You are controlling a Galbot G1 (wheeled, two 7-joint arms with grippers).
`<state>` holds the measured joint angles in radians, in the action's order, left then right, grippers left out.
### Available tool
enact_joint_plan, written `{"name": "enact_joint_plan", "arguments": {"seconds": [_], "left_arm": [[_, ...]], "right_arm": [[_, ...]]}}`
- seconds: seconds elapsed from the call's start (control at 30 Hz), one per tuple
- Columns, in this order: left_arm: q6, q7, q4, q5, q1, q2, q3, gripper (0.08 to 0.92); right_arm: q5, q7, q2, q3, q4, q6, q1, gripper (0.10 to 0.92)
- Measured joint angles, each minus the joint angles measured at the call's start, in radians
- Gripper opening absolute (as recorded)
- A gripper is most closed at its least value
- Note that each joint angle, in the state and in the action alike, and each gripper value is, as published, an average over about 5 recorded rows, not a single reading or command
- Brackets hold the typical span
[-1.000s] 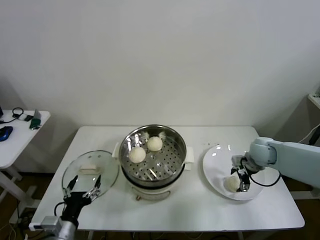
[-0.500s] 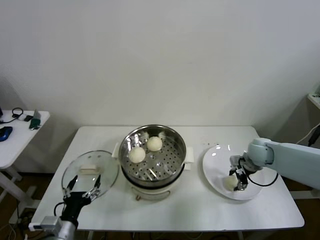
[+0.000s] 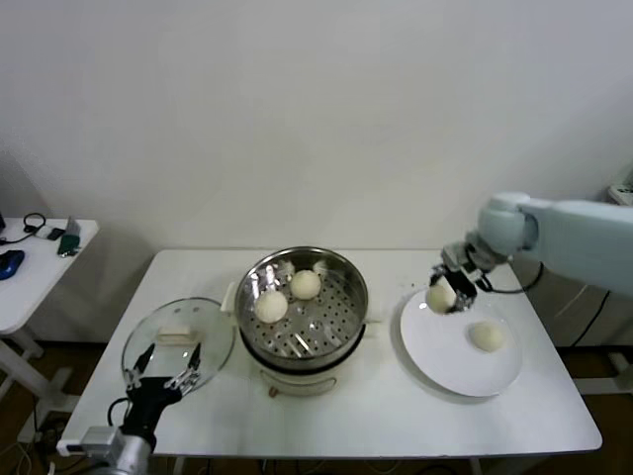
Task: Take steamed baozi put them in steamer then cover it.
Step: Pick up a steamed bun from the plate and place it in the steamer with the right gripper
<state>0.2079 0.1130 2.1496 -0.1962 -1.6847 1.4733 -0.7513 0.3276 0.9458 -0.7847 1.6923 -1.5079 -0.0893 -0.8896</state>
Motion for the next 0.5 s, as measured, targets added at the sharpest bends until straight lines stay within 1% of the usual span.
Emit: {"name": "enact_joint_plan", "arguments": {"seconds": [0.23,0.5], "left_arm": [[-0.003,0.0,0.015,-0.002,-0.012,-0.001,-0.007,0.823],[-0.005,0.0,0.024,-0.008,-0.019,-0.003,-0.019,0.823]], "right_arm": [[-0.018,0.008,-0.119,-0.052,-0.099,0.108,-0.121,0.68],[-0.078,-0.02,-0.271,-0.084,-0.167,0.193,-0.135,0.685]]}}
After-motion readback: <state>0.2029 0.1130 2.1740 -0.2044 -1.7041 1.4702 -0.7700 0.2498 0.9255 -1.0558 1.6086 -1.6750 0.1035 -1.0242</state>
